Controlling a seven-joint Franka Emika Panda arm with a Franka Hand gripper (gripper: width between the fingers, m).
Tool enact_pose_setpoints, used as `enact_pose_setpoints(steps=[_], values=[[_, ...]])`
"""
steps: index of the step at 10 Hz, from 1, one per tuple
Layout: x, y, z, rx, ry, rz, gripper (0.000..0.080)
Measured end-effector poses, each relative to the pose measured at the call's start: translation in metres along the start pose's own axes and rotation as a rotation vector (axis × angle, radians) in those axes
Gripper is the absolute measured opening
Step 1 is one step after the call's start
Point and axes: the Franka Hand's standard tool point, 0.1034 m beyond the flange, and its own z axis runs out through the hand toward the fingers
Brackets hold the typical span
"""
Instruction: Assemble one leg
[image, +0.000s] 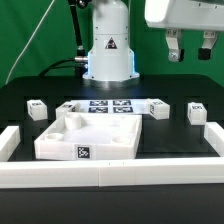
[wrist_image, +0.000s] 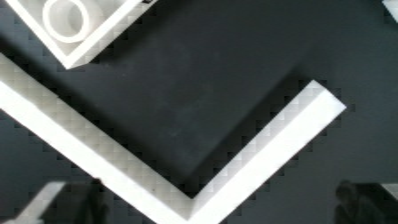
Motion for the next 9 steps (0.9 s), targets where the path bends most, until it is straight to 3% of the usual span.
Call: enact_pose_setpoints(steps=[6,9], values=[[-0.001,0.0,0.001,0.001,0.002,-0.028,0.065],[-0.025,-0.003,0.02,0.006,0.015,-0.256,0.065]])
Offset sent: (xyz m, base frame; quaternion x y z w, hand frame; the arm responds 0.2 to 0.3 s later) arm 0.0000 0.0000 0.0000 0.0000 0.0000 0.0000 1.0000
